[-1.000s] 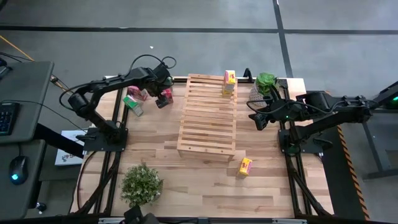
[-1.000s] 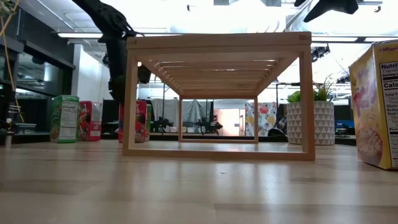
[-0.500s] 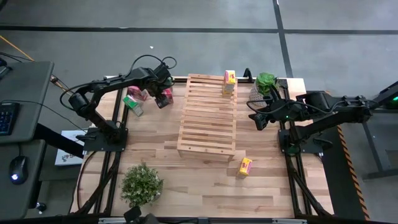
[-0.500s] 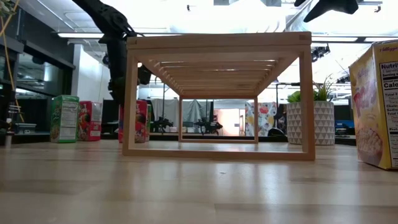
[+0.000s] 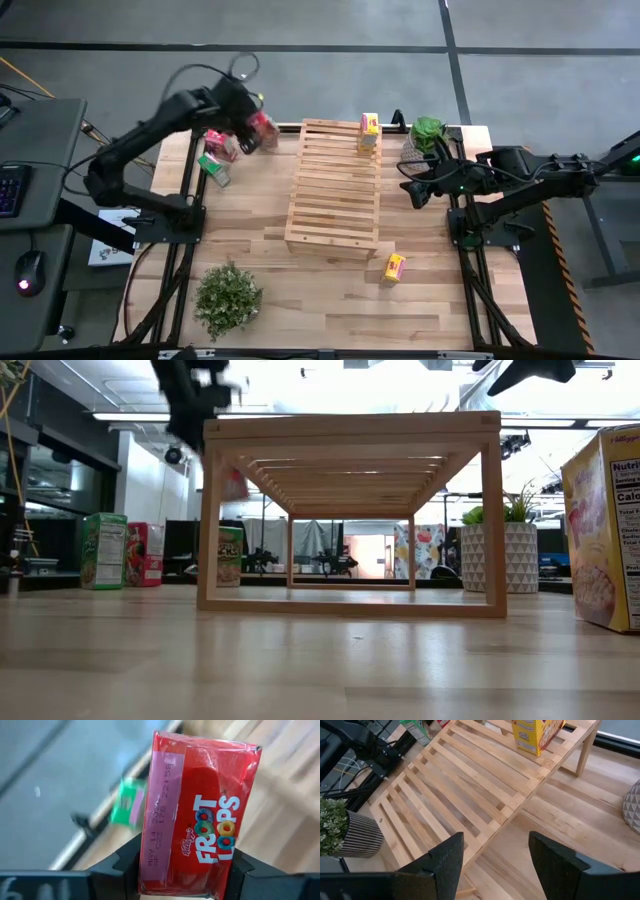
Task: Stack cereal on shelf
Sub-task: Put the right red cereal box on the shelf
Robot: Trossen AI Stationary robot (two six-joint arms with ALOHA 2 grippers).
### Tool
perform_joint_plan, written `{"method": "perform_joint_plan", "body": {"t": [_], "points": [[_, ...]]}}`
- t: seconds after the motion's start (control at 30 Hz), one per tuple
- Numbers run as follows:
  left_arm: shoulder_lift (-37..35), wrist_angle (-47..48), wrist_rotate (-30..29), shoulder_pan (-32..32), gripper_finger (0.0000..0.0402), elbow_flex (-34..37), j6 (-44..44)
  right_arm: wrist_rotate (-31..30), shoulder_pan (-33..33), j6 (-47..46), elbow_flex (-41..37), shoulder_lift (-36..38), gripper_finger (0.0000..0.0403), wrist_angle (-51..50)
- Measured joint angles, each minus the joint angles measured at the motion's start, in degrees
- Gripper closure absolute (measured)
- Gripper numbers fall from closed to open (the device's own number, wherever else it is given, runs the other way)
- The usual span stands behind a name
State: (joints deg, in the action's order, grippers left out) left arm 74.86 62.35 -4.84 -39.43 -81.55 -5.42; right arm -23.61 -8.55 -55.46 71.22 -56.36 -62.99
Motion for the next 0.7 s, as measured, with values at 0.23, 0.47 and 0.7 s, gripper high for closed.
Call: {"method": "perform_joint_plan", "body": {"t": [0.23, 0.47, 0.7], "points": [[2.48, 5.43, -0.10, 15.14, 0.0242, -19.92, -0.81, -0.22, 0.01, 0.00, 0.00, 0.00, 0.0187, 0.31], [13.09, 3.52, -5.02, 33.64, 0.0242, -34.29, -3.64, -0.27, 0.01, -0.01, 0.00, 0.02, 0.0187, 0.35], [24.69, 1.97, -5.61, 38.72, 0.0242, -40.95, -9.19, -0.43, -0.01, -1.13, 0.00, 0.02, 0.0187, 1.87]]}}
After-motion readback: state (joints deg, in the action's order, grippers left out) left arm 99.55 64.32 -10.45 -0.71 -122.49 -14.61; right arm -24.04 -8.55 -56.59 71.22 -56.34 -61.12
